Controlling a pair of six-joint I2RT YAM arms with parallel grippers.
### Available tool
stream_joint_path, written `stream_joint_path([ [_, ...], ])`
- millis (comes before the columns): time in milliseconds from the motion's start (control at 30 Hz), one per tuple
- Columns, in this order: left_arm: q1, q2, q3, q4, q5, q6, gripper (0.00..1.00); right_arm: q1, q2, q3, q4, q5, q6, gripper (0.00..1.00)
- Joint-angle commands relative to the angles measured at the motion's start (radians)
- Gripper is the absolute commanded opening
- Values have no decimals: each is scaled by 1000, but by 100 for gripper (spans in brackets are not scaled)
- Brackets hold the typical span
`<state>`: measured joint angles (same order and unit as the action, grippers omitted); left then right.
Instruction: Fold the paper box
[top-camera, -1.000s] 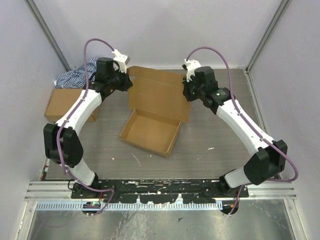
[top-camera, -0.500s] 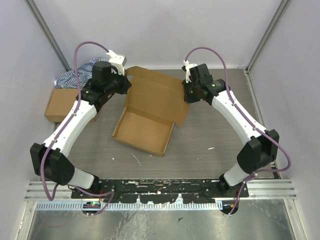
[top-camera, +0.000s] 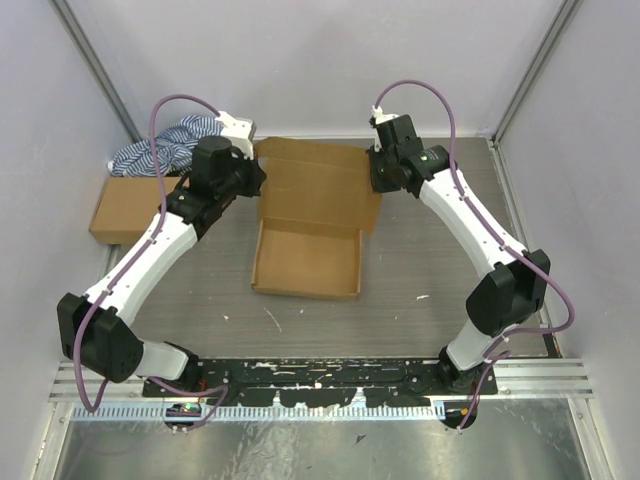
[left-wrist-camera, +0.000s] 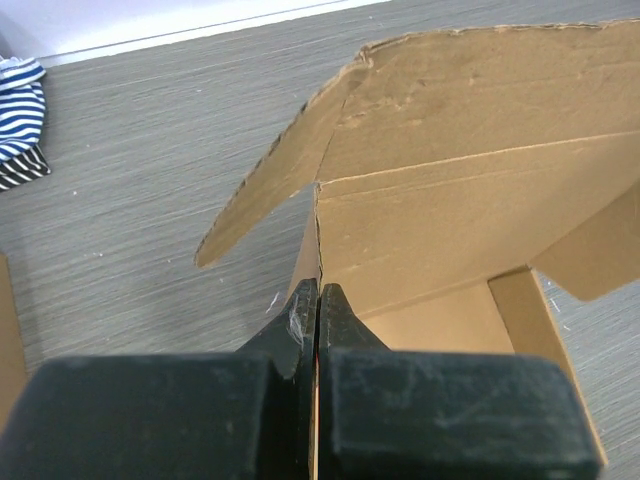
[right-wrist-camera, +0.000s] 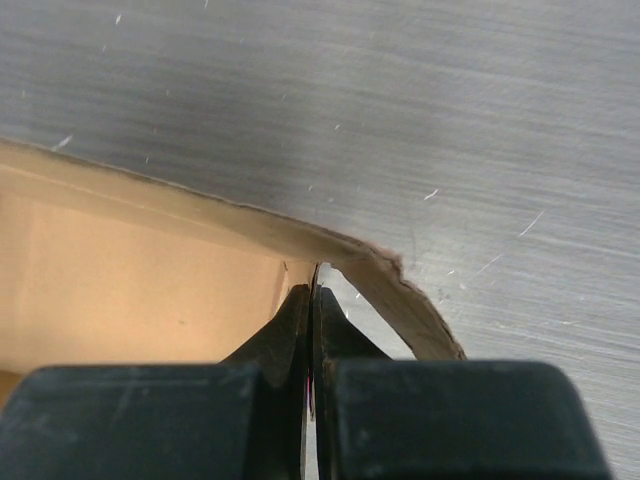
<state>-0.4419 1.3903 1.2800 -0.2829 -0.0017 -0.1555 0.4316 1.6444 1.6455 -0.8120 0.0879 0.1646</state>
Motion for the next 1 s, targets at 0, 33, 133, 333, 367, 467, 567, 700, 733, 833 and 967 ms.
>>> stream_joint_path([
  [0, -28, -34, -6, 99, 52, -60, 0, 16, 9, 111, 93, 36, 31, 1],
  [33, -28, -33, -2, 107, 51, -63, 0, 16, 11, 117, 102, 44, 37, 1],
  [133, -29, -32, -2, 123, 45, -74, 1, 16, 10, 86, 143, 62, 55, 1],
  [333, -29, -27, -65, 211, 48, -126, 1, 28, -97, -125, 378, 63, 112, 1],
  [367, -29, -23, -70, 227, 49, -133, 2, 29, -111, -149, 412, 73, 118, 1],
  [467, -30, -3, -63, 244, 59, -143, 3, 38, -131, -186, 480, 90, 118, 1],
  [567, -31, 7, -63, 248, 63, -149, 3, 49, -129, -191, 512, 105, 109, 1],
  [700, -32, -8, -86, 257, 52, -149, 5, 65, -129, -194, 553, 120, 99, 1],
  [733, -32, -15, -93, 257, 47, -147, 5, 72, -130, -194, 562, 120, 98, 1],
  [833, -32, -28, -121, 262, 34, -140, 7, 90, -133, -204, 591, 169, 95, 1],
  [967, -32, -41, -161, 272, 23, -138, 8, 109, -150, -237, 644, 202, 97, 1],
])
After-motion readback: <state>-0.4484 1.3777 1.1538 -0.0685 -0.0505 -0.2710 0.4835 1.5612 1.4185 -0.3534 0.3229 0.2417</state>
